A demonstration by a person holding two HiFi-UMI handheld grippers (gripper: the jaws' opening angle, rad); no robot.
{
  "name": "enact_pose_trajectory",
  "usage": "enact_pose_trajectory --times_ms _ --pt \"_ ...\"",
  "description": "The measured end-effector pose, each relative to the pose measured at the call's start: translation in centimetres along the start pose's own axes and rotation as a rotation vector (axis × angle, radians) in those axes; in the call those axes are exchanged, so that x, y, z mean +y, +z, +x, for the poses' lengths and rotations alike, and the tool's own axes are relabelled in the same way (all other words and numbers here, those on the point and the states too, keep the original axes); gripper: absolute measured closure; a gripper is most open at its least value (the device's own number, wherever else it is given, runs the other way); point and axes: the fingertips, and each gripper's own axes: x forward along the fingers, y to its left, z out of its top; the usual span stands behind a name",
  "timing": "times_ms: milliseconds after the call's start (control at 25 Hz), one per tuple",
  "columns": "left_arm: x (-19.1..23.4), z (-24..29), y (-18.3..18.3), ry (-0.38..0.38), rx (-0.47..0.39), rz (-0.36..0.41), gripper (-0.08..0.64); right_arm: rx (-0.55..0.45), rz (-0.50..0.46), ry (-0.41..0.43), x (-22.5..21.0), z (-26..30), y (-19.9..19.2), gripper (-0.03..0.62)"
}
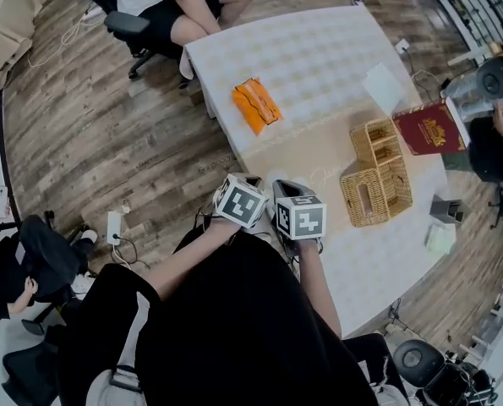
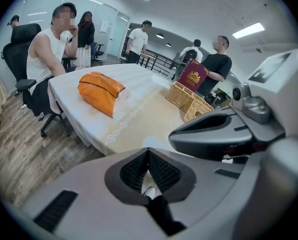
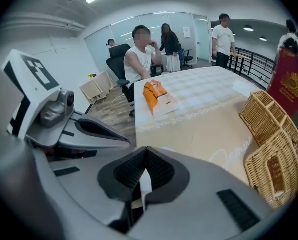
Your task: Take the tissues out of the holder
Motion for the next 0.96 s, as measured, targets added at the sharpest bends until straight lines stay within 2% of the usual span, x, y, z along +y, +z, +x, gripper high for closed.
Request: enact_pose_trajectory --times_ms 240,640,760,960 --pt "-0.4 -0.5 -0.4 0.014 -0.022 -0.013 0.560 0.029 -0.029 -0.004 0.3 -0.1 -0.6 0.577" --pt "2.0 -1.9 -1.0 0.057 -0.041 -0.091 0.560 0.058 -0.102 0.036 2.5 1.4 0.7 0.577" --pt "3.1 -2.8 -0.7 0.084 -0.055 -0.093 0.560 0.061 -0.120 0.047 3.3 1.8 1.2 0.577" --pt "3.8 -2.7 -2.1 0.070 -0.021 -0.137 0.560 0.063 -0.142 0.086 4.8 2.6 1.6 0.577"
